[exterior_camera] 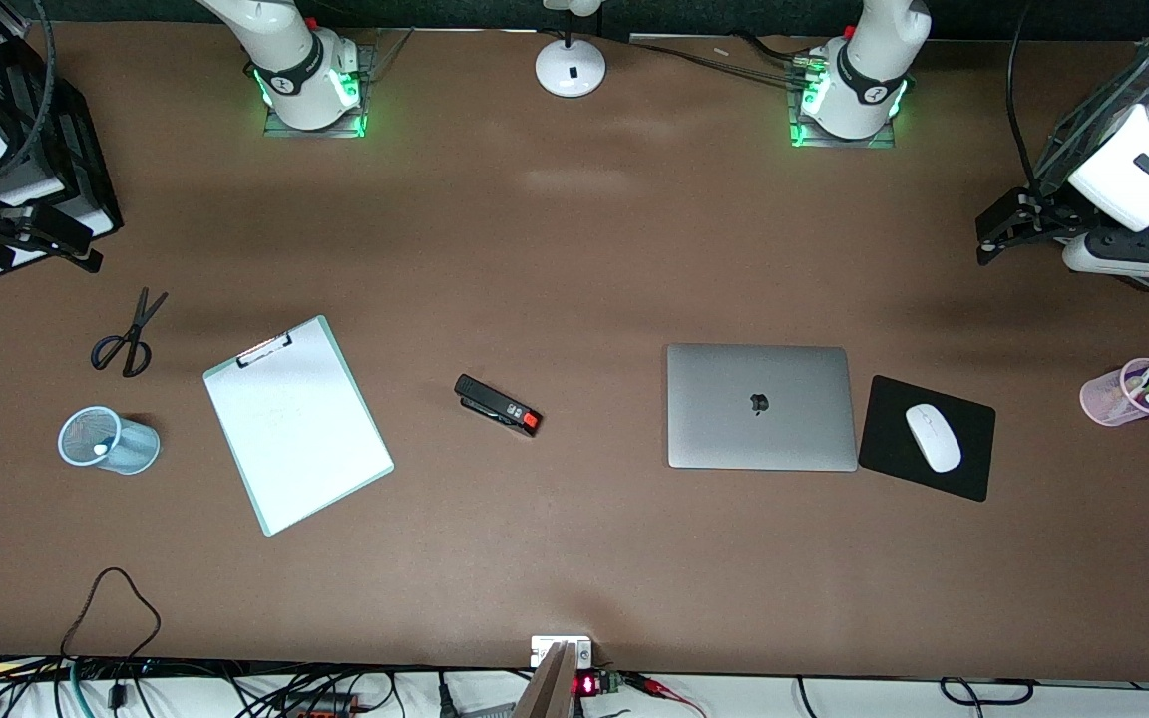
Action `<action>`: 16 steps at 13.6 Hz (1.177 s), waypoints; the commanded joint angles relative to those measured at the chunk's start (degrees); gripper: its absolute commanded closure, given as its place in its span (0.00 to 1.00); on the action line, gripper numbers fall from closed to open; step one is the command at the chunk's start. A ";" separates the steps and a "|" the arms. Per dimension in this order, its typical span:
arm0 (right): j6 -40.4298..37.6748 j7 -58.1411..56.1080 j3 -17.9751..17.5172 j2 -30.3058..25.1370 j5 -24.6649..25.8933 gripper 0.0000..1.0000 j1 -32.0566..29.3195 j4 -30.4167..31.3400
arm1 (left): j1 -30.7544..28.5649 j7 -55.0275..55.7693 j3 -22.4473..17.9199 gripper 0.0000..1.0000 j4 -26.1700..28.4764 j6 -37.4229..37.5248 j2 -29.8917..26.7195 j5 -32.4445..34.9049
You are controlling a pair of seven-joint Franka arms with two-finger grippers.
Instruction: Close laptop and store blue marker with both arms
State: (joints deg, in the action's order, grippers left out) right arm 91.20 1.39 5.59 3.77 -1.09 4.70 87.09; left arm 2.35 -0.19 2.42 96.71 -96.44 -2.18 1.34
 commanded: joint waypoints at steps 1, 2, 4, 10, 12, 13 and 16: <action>-0.15 0.80 -0.23 -0.78 0.56 0.00 0.05 0.36 | 0.20 -0.60 -0.13 0.00 -0.91 0.99 0.16 -0.63; -0.15 0.72 -0.23 -0.78 0.56 0.00 -0.04 0.36 | 0.20 -0.60 -0.13 0.00 -0.91 0.99 0.24 -0.63; -0.23 0.80 -0.14 -0.86 0.56 0.00 -0.04 0.36 | 0.20 -0.43 -0.13 0.00 -0.91 0.99 0.24 -0.63; -0.15 0.80 -0.14 -0.95 0.56 0.00 0.05 0.62 | 0.11 -0.60 -0.13 0.00 -0.91 0.99 0.24 -0.63; -0.15 0.89 -0.14 -0.95 0.56 0.00 0.05 0.71 | 0.11 -0.43 -0.13 0.00 -0.91 0.99 0.24 -0.63; -0.06 0.89 -0.14 -1.04 0.56 0.00 0.05 0.71 | 0.11 -0.43 -0.13 0.00 -0.91 0.99 0.24 -0.72; 0.29 0.98 -0.14 -1.83 0.47 0.00 0.05 2.19 | 0.11 -0.43 -0.13 0.00 -0.91 0.99 0.24 -0.72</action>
State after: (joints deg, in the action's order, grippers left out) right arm 91.17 1.45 5.60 3.76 -1.09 4.68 87.14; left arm 2.35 -0.19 2.42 96.71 -96.43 -2.07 1.34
